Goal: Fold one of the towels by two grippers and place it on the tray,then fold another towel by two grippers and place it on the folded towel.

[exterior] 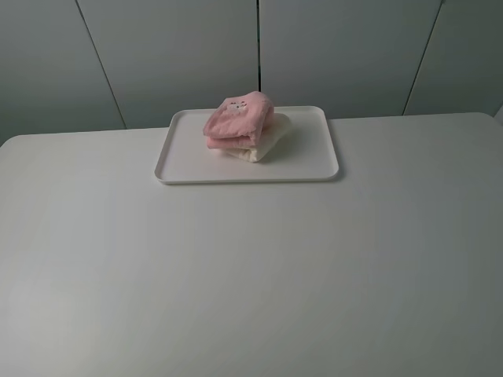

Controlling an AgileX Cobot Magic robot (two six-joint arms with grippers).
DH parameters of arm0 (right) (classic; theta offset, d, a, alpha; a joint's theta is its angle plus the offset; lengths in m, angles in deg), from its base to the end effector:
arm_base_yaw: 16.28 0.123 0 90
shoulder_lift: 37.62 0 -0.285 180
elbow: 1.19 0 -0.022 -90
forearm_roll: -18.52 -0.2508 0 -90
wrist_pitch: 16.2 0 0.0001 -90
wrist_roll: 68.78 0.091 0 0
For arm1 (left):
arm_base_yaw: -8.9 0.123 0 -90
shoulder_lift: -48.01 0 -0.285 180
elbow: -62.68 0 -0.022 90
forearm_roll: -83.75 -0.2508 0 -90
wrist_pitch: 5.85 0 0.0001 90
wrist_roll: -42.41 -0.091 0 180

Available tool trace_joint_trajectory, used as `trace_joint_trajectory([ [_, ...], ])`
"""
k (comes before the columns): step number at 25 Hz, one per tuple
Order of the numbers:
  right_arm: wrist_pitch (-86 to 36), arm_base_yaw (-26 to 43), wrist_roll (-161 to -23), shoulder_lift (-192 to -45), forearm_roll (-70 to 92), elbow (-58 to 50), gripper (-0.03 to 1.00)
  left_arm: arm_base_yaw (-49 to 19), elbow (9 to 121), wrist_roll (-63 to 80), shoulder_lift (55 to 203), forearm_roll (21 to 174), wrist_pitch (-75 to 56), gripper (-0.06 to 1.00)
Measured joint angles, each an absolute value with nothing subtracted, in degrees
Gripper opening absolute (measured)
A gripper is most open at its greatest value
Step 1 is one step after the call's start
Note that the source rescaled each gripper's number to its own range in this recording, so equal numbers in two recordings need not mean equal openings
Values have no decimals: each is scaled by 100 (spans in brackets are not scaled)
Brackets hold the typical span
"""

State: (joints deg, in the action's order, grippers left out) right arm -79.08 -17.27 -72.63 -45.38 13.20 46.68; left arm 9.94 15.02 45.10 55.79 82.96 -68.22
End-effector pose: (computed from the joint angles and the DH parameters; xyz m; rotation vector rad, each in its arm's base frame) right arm -0.0079 0.0077 0.2780 -0.0586 2.0645 0.0594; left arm -0.0079 0.0010 0.2794 -0.0679 2.0550 -0.0013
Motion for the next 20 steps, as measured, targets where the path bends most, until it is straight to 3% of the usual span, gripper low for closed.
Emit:
trace_joint_trajectory([
  [20,-7908,-1727,-7263,-4538,1320,4668,100,994,1502,4510,5579,8296,-6822,99],
])
